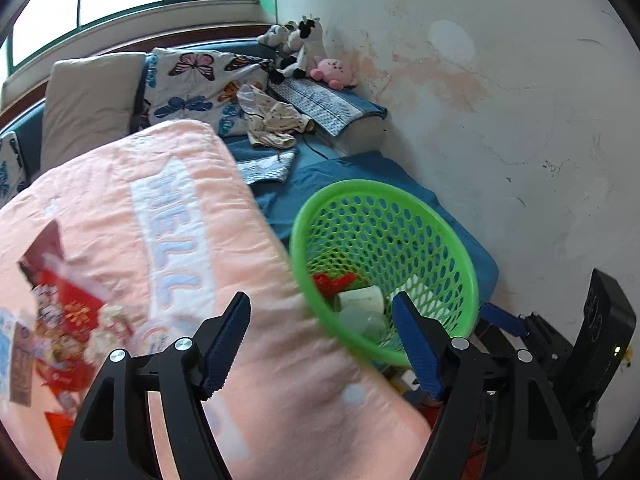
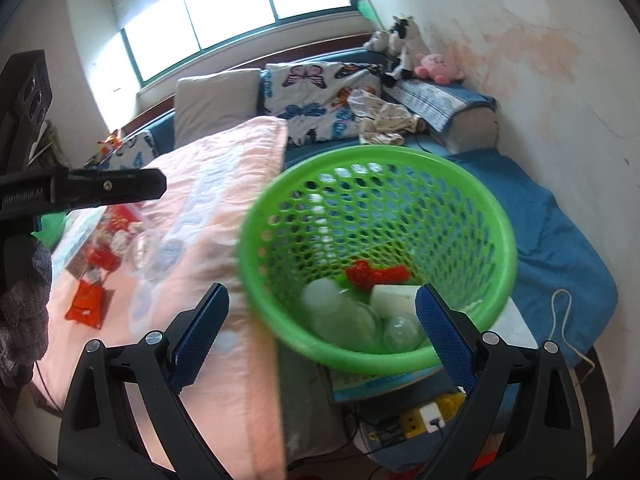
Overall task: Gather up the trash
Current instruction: 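Move both grippers back over the bed toward the yogurt cup and wrappers, then grasp the sealed yogurt cup with the right gripper while the left gripper grasps the orange wrappers, then carry the yogurt cup and wrappers over the green basket and release them, then move both grippers back to the red PIZZA cup and crumpled paper, then grasp the crumpled white paper with the right gripper while the left gripper grasps the red PIZZA cup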
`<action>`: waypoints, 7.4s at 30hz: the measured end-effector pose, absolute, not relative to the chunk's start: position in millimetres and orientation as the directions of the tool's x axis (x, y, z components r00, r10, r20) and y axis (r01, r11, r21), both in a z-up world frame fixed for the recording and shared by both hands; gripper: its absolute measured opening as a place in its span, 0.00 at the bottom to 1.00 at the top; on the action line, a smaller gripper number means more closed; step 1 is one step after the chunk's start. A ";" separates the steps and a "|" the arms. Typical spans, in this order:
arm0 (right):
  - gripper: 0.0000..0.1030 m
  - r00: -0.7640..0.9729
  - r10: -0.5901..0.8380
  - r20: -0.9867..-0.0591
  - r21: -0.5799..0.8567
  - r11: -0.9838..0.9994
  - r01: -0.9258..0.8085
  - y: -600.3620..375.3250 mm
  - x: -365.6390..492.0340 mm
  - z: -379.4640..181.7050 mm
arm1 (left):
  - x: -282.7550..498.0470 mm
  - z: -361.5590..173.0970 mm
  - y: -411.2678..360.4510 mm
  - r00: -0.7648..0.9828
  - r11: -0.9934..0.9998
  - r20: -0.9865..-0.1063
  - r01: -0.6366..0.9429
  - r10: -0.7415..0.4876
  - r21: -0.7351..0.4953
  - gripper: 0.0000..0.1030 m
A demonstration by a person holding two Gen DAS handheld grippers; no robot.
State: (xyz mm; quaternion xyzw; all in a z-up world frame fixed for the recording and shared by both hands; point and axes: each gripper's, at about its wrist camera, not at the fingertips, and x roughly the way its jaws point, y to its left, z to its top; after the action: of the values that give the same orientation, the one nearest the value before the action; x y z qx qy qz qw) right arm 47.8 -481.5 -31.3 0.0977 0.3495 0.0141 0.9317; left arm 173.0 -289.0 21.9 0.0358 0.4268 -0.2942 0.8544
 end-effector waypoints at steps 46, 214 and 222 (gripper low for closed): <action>0.91 0.626 0.310 -0.715 0.162 0.945 -0.284 -302.1 120.0 -53.7 | 149.4 -98.8 -14.3 0.474 0.952 -0.826 0.129 -0.305 -0.277 0.60; 0.48 0.557 0.380 -0.739 0.151 0.898 -0.414 -245.7 195.5 -66.9 | 237.1 -27.0 -67.2 0.547 0.940 -0.773 0.282 -0.321 -0.190 0.71; 0.48 0.599 0.340 -0.725 0.132 0.922 -0.363 -283.1 175.7 -52.0 | 247.6 -39.7 -91.5 0.526 0.935 -0.796 0.329 -0.300 -0.135 0.75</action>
State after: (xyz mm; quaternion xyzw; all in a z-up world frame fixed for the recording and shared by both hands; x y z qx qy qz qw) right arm 175.7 -283.1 -52.0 -0.0144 0.4022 0.1965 0.8941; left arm 247.6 -91.5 -39.7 0.0160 0.4523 -0.1802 0.8733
